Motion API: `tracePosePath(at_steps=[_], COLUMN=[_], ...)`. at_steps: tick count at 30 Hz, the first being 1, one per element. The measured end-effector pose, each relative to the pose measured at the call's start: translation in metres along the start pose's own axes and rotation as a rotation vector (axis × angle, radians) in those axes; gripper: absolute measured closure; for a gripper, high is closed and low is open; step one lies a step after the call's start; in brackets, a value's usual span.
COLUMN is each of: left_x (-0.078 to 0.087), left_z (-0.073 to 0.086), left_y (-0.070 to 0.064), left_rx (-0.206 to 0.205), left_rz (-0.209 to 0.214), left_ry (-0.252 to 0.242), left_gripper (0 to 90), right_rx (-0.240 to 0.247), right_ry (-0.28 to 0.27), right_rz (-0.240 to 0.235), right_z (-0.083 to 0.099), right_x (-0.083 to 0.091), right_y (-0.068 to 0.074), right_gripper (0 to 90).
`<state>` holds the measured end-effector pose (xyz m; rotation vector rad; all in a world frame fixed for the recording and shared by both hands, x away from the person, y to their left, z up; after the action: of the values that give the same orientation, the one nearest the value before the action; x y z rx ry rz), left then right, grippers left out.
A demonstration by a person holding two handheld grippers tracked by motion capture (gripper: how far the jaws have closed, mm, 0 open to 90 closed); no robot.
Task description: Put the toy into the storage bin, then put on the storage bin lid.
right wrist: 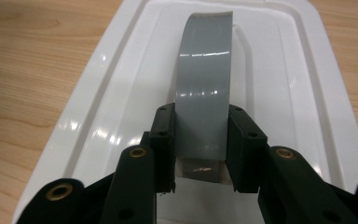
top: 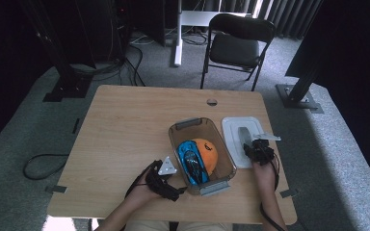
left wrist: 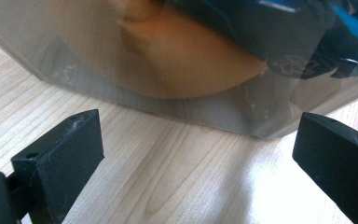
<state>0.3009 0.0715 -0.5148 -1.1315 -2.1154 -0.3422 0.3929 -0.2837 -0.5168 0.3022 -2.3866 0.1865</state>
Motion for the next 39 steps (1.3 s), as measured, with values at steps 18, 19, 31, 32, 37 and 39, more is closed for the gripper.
tracePosePath(at_steps=[18,19,31,32,37,39], left_x=[0.003,0.003,0.007,0.007,0.007,0.007], left_z=[0.003,0.003,0.003,0.003,0.004,0.003], left_y=[0.006,0.007,0.009,0.009,0.010,0.009], left_rx=[0.017,0.019,0.026,0.026,0.027,0.027], left_rz=[-0.012,-0.014,-0.026,-0.027,-0.023,-0.021], left_ry=[0.003,0.001,-0.007,-0.008,-0.007,-0.006], left_gripper=[2.5,2.4,2.4,2.5,2.5,2.5], right_rx=[-0.012,-0.013,0.010,0.011,0.021,0.021], right_ry=[-0.055,-0.060,-0.153,-0.162,-0.197,-0.213], right_rz=[-0.006,-0.007,0.001,0.000,-0.007,-0.021], right_z=[-0.006,-0.008,-0.037,-0.039,-0.047,-0.050], right_x=[0.028,0.031,0.080,0.084,0.103,0.111], right_y=[-0.001,0.000,0.014,0.015,0.024,0.029], right_gripper=[67.4,67.3,67.4,67.4,67.4,67.4])
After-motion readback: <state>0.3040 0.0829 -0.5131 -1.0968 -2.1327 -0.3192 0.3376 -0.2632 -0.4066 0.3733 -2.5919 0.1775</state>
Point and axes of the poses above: each handheld gripper's, and its own axes: x roughly backward along the jaws, z roughly out of its underside, y roughly to its left, the point moved 2 cm from there along -x, roughly forward along the jaws, and after that the axes turned 5 degrees about x, right-handed, at the moved point
